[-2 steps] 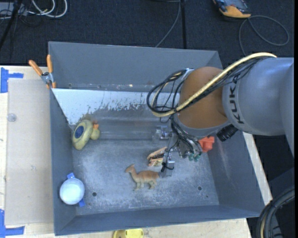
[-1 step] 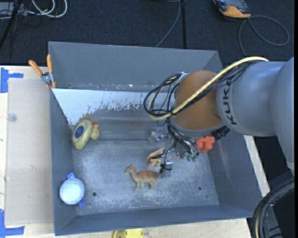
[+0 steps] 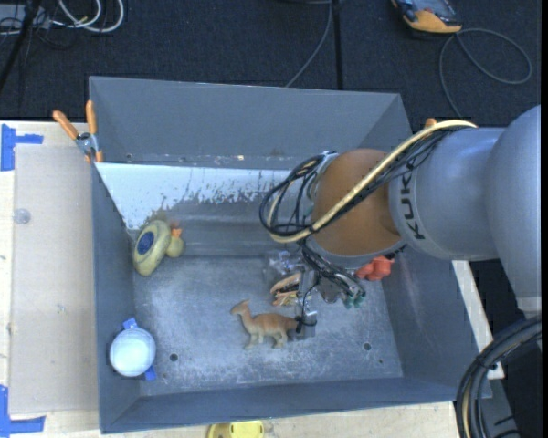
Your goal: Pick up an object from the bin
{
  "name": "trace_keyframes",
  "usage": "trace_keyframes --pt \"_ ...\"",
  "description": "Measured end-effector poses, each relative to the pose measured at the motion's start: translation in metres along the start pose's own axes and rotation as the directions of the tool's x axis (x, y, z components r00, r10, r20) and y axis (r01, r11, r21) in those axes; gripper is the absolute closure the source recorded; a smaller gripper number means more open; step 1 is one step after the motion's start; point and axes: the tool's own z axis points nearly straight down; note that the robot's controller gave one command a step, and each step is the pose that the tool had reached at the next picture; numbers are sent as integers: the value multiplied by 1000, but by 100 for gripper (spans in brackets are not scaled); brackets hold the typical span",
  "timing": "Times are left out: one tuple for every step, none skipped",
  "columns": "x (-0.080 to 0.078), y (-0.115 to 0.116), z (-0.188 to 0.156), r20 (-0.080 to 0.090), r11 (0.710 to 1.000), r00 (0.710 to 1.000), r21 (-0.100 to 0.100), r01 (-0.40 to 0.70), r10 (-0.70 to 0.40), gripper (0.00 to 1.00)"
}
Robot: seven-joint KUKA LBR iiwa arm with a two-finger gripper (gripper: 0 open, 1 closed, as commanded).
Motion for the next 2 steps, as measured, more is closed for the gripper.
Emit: trace_keyframes --pt "-1 -10 -1 4 982 982 0 -187 187 0" --pt "-1 -2 0 1 1000 1000 0 -23 23 0"
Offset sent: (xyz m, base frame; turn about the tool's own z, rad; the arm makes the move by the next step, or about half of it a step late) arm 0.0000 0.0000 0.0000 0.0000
